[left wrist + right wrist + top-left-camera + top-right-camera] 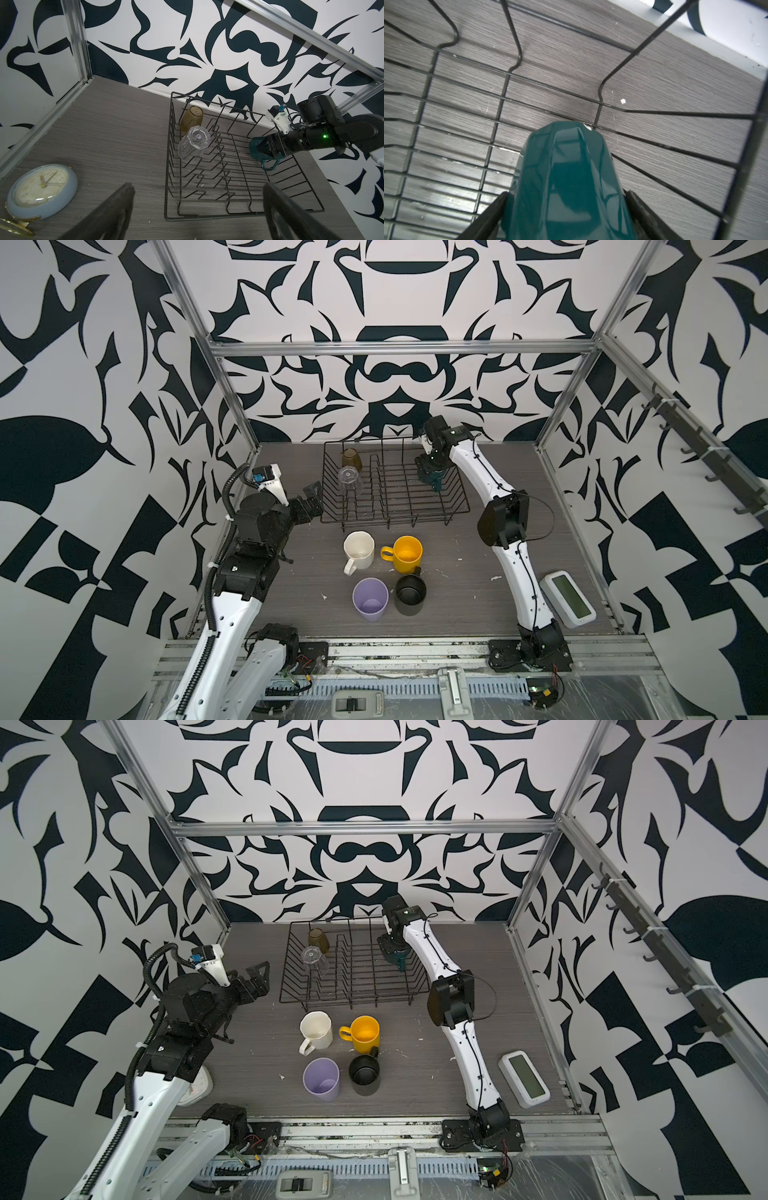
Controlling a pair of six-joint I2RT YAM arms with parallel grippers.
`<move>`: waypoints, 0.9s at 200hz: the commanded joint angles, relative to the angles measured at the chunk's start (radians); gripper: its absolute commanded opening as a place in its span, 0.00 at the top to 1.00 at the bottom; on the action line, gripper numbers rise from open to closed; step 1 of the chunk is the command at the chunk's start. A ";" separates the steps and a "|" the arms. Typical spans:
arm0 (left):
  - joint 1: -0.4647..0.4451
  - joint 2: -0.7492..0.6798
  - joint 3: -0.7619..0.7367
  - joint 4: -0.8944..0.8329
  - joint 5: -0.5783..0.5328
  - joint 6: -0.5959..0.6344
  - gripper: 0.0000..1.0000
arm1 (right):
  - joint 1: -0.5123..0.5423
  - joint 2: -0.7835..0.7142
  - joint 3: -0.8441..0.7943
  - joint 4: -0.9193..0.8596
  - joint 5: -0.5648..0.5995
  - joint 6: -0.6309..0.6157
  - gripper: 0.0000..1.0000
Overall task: Load the cups into the dish rack
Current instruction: 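Lower the green mug into the rack with right gripper while left gripper withdraws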
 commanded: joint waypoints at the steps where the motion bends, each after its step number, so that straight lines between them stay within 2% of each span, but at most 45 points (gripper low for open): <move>1: 0.003 -0.006 -0.019 -0.007 -0.011 -0.002 0.01 | -0.009 -0.040 0.060 0.048 0.026 -0.015 1.00; 36: 0.004 0.002 -0.018 -0.005 -0.009 -0.008 0.01 | -0.009 -0.017 0.065 0.056 0.020 -0.024 0.98; 60: 0.003 0.005 -0.019 -0.005 -0.007 -0.012 0.01 | -0.009 -0.006 0.059 0.053 0.010 -0.028 0.81; 88: 0.003 0.004 -0.018 -0.007 -0.008 -0.014 0.01 | -0.009 -0.013 0.041 0.060 -0.003 -0.033 0.49; 133: 0.003 0.009 -0.018 -0.004 -0.005 -0.023 0.01 | -0.009 -0.027 0.033 0.078 -0.011 -0.039 0.30; 154: 0.004 0.012 -0.016 -0.004 -0.004 -0.025 0.01 | -0.009 -0.032 0.033 0.081 -0.016 -0.040 0.10; 180: 0.003 0.010 -0.019 -0.004 -0.002 -0.026 0.01 | -0.009 -0.034 0.034 0.080 -0.025 -0.041 0.08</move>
